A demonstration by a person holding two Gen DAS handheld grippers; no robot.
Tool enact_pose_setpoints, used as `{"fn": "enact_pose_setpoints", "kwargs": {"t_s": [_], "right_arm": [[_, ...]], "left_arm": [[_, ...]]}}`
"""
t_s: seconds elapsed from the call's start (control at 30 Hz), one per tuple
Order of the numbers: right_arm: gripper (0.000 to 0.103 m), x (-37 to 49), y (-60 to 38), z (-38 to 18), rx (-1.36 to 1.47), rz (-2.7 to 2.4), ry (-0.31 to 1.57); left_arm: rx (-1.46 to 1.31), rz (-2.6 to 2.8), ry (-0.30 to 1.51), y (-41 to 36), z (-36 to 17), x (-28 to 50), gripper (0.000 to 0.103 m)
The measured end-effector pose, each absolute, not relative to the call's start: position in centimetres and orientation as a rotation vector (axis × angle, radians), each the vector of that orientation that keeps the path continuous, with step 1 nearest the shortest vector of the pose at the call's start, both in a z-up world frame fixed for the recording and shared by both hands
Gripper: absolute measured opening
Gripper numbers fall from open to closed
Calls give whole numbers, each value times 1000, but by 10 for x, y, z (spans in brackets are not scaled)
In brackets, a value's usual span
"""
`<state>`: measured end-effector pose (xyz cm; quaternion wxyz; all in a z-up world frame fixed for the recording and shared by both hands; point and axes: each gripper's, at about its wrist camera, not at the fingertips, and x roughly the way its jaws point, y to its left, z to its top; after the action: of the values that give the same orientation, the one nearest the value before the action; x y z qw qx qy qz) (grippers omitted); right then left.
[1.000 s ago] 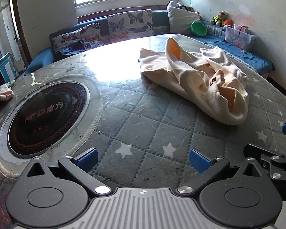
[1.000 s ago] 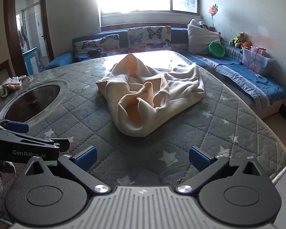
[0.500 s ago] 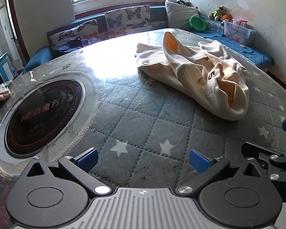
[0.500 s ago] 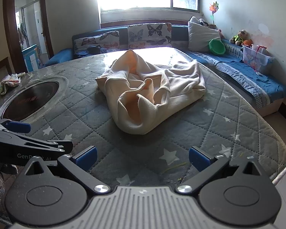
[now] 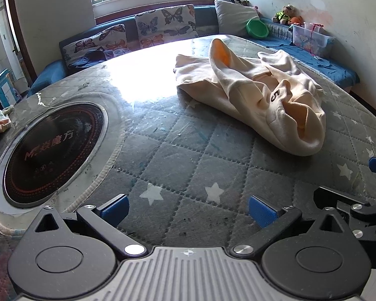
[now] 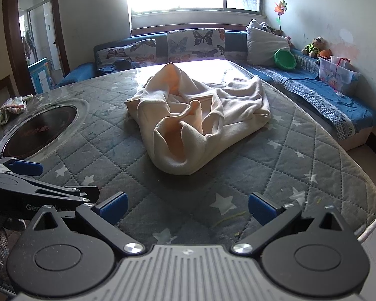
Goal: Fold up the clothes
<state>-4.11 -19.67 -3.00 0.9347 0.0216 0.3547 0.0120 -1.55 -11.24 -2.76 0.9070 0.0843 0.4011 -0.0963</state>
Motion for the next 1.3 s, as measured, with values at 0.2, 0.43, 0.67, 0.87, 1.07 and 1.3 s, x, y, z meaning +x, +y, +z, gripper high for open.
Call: {"fn": "enact_pose_setpoints", "kwargs": {"t_s": [0.2,0.43,0.67,0.87,1.07,1.3], "right_arm": [[103,-40,-197,-31,45,24,729],[103,-40,-197,-32,48,21,734],[103,-38,-198,-32,47,21,731],[103,-38,-199,-31,44,21,731],[103,-35,-199,-31,39,21,730],[103,-32,-200,-29,33,24,725]], "left_arm": [[176,-201,832,-113,-29,-15,103],[180,-202,835,-115,-30,-15,103],[181,-202,836,-117,-30,-13,103],[183,-203,837,-118,-30,-12,103],[184,-203,838,-119,-30,-9,103],[186,-202,841,-119,-30,-6,103]]}}
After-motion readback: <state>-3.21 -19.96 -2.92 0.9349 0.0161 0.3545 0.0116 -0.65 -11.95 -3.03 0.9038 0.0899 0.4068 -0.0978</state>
